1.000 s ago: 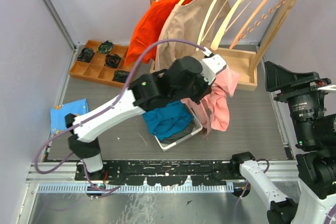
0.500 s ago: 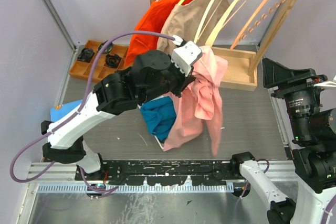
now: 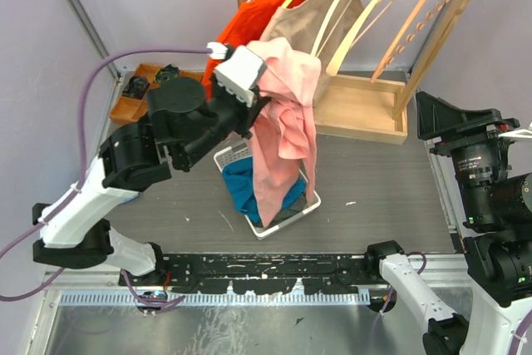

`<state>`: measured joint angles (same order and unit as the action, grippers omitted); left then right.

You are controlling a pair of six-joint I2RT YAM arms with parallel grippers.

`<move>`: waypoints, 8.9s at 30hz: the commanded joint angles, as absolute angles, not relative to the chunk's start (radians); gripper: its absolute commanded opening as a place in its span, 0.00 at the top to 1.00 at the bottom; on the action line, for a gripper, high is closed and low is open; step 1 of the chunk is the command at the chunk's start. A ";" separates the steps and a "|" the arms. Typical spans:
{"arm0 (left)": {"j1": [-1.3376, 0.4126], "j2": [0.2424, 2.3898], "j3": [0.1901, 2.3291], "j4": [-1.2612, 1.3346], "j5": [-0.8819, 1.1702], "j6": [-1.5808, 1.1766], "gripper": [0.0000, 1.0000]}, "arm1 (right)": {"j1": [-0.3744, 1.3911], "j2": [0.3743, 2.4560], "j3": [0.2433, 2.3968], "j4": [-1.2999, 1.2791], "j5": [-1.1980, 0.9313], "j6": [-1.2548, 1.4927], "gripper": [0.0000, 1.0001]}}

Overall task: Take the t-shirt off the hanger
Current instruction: Pick up the T-shirt from the center of the board, then place the T-shirt in the bin, then pick up the hanger from the clothesline.

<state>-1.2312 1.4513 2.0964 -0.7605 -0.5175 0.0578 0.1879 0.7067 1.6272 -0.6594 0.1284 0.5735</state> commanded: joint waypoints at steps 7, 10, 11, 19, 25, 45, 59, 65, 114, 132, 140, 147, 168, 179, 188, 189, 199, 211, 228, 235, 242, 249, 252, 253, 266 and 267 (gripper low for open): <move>-1.231 1.306 1.954 -0.604 -0.619 0.098 1.00 | 0.190 0.722 1.654 -0.617 0.111 0.573 0.44; -1.231 1.285 1.886 -0.602 -0.629 0.067 1.00 | 0.189 0.727 1.653 -0.615 0.103 0.577 0.44; -1.232 1.279 1.855 -0.590 -0.633 0.057 1.00 | 0.190 0.728 1.651 -0.613 0.100 0.578 0.44; -1.230 1.278 1.620 -0.579 -0.774 -0.004 1.00 | 0.190 0.720 1.650 -0.614 0.099 0.583 0.44; -1.231 1.231 1.484 -0.555 -0.797 -0.020 1.00 | 0.191 0.714 1.663 -0.632 0.107 0.575 0.44; -1.227 1.406 1.234 -0.573 -0.595 -0.349 1.00 | 0.191 0.699 1.644 -0.638 0.102 0.579 0.44; -1.111 1.622 1.156 -0.439 -0.289 -0.553 1.00 | 0.190 0.717 1.697 -0.668 0.107 0.555 0.44; -1.099 1.666 1.141 -0.423 -0.256 -0.583 1.00 | 0.190 0.725 1.722 -0.684 0.110 0.542 0.44; -0.782 1.472 1.894 -0.436 -0.258 -0.127 0.14 | 0.189 0.802 1.634 -0.498 -0.016 0.549 0.44; -0.611 1.799 2.158 -0.351 -0.116 -0.063 0.13 | 0.190 0.832 1.618 -0.472 -0.032 0.539 0.44; -0.611 1.882 2.238 -0.355 -0.077 -0.071 0.19 | 0.190 0.845 1.620 -0.465 -0.028 0.528 0.44; -0.610 1.912 2.264 -0.365 -0.057 -0.067 0.43 | 0.190 0.847 1.620 -0.461 -0.026 0.520 0.44; -0.609 1.921 2.352 -0.281 0.038 -0.068 1.00 | 0.190 0.827 1.621 -0.467 -0.009 0.511 0.44; -0.610 1.872 2.395 -0.274 0.018 -0.065 1.00 | 0.189 0.826 1.627 -0.476 -0.004 0.506 0.44; -0.615 1.873 2.375 -0.219 -0.030 -0.040 1.00 | 0.190 0.834 1.629 -0.472 -0.022 0.506 0.44; -0.616 1.880 2.375 -0.203 -0.032 -0.034 1.00 | 0.190 0.835 1.630 -0.471 -0.024 0.505 0.44; -0.678 1.944 2.345 -0.012 -0.109 0.121 1.00 | 0.190 0.839 1.665 -0.503 -0.007 0.490 0.44; -0.744 1.856 2.133 0.254 -0.256 0.252 1.00 | 0.191 0.837 1.677 -0.517 0.006 0.481 0.44; -0.747 1.740 2.050 0.330 -0.272 0.237 1.00 | 0.189 0.830 1.671 -0.515 0.002 0.487 0.44; -0.750 1.661 1.960 0.309 -0.293 0.237 1.00 | 0.190 0.831 1.674 -0.512 -0.007 0.493 0.44; -0.754 1.520 1.799 0.254 -0.307 0.226 1.00 | 0.190 0.837 1.674 -0.508 -0.028 0.502 0.44; -0.756 1.357 1.659 0.139 -0.284 0.183 1.00 | 0.190 0.849 1.655 -0.487 -0.065 0.522 0.44; -0.762 1.280 1.606 0.082 -0.269 0.152 1.00 | 0.190 0.858 1.644 -0.468 -0.092 0.544 0.44; -0.764 1.236 1.588 0.060 -0.259 0.142 1.00 | 0.190 0.862 1.641 -0.463 -0.102 0.556 0.44; -0.899 1.047 1.493 -0.175 -0.246 0.072 1.00 | 0.190 1.021 1.700 -0.401 -0.305 0.634 0.45; -0.917 1.042 1.488 -0.180 -0.257 0.079 1.00 | 0.190 1.042 1.714 -0.401 -0.324 0.644 0.46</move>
<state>-0.8616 1.0855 1.4944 -0.2012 -0.2455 0.0990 0.1879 0.9783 1.6516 -0.4694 -0.2081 0.6014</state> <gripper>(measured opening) 0.196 0.552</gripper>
